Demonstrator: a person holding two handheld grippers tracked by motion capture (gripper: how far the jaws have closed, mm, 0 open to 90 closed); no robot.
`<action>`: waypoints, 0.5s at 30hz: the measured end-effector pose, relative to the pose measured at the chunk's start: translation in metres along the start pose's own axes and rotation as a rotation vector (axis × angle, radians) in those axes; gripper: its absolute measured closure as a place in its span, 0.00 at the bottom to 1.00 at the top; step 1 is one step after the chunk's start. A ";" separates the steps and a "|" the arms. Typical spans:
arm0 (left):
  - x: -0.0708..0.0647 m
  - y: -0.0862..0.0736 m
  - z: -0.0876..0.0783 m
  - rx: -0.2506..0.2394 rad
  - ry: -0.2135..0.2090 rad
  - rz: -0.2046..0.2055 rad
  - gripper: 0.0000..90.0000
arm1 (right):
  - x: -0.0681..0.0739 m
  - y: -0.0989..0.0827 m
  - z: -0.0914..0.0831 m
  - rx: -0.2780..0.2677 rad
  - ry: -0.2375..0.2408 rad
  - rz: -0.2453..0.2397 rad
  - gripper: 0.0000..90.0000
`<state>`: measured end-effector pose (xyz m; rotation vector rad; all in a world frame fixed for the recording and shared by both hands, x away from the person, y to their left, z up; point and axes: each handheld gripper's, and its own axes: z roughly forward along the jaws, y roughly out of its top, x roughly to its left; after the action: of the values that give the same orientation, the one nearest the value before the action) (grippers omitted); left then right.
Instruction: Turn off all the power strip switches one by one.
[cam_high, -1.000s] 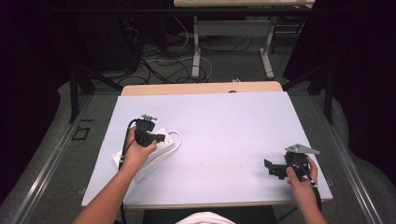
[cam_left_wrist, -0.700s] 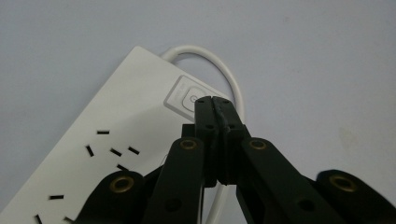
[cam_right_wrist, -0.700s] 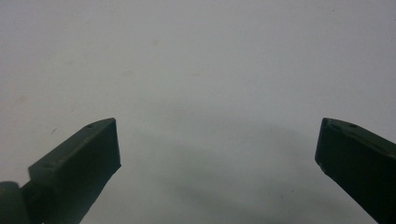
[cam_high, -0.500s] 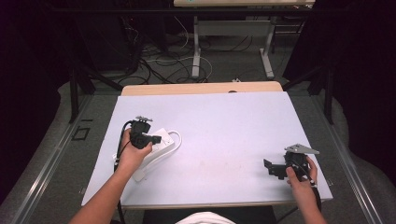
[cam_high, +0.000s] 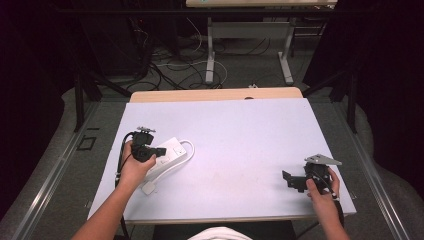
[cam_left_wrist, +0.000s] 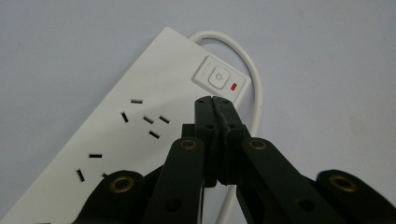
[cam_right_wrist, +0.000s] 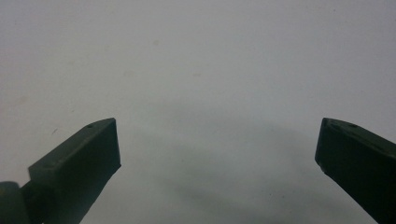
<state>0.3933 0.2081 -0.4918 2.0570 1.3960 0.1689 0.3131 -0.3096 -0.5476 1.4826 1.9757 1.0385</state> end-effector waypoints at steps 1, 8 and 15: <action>0.000 -0.001 -0.001 0.004 0.001 -0.004 1.00 | 0.000 0.000 0.001 -0.009 -0.008 0.002 0.00; 0.005 -0.005 -0.004 0.007 0.002 -0.003 1.00 | 0.001 0.000 0.000 -0.009 -0.008 0.001 0.00; 0.009 -0.010 -0.003 0.008 0.008 -0.013 1.00 | 0.001 0.000 0.000 -0.008 -0.009 0.003 0.00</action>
<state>0.3878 0.2191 -0.4975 2.0549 1.4169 0.1668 0.3131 -0.3088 -0.5479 1.4836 1.9616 1.0385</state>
